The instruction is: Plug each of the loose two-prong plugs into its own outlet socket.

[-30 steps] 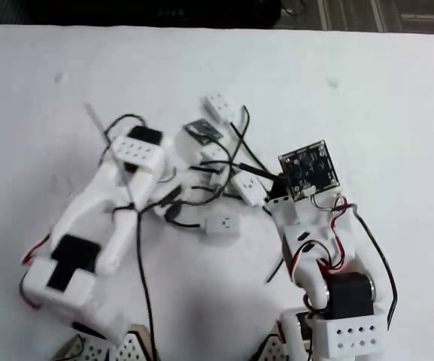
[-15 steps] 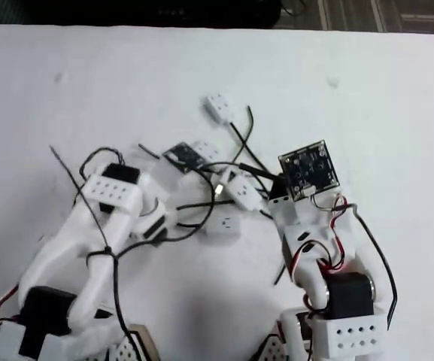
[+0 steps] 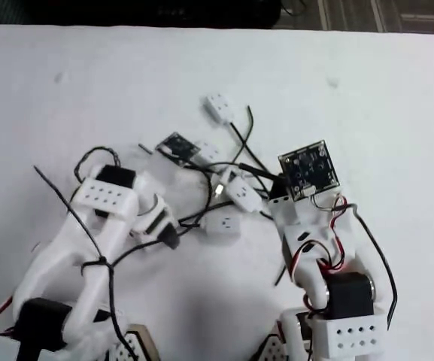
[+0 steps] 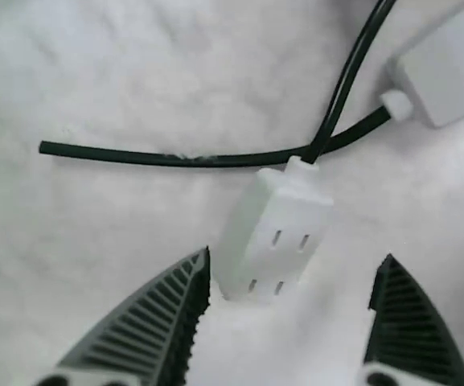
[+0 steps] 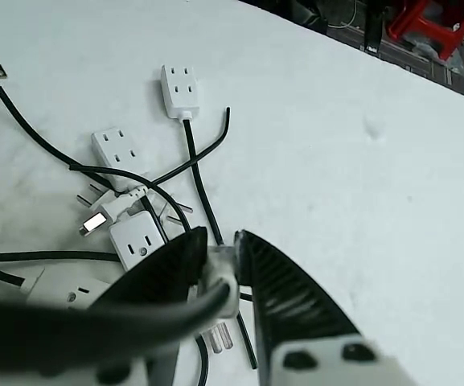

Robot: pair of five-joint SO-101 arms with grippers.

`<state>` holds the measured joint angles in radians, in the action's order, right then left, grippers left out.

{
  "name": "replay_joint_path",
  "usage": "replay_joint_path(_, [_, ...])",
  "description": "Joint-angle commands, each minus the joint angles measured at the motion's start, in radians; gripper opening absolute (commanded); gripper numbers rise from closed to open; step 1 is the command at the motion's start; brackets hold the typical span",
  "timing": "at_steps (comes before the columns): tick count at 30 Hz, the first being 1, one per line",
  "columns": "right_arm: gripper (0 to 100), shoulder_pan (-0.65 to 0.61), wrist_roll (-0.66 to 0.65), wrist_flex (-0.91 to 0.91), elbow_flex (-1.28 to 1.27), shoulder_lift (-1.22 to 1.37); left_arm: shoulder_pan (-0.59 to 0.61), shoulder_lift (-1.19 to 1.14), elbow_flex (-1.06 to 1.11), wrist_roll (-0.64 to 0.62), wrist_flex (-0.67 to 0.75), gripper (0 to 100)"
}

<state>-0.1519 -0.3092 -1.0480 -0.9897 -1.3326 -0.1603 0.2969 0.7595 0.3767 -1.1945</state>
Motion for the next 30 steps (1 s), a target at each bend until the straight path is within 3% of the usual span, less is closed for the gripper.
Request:
replay_joint_path(1, [1.7, 0.001, -0.005, 0.021, 0.014, 0.004, -0.018, 0.035, -0.006, -0.026, 0.02, 33])
replay_joint_path(8, [1.7, -0.007, -0.005, 0.019, 0.014, 0.004, 0.142, 0.234, -0.086, -0.02, -0.104, 33])
replay_joint_path(12, [1.7, -0.074, -0.005, -0.005, 0.014, 0.001, 0.246, 0.417, -0.063, -0.014, -0.13, 33])
replay_joint_path(16, [1.7, -0.094, -0.005, -0.01, 0.014, 0.002, 0.206, 0.519, 0.087, 0.114, -0.129, 33])
replay_joint_path(25, [1.7, -0.094, -0.005, -0.01, 0.014, 0.004, 0.104, 0.522, 0.23, 0.199, -0.04, 33])
replay_joint_path(30, [1.7, -0.09, -0.005, -0.01, 0.012, 0.004, 0.035, 0.389, 0.207, 0.203, 0.008, 33])
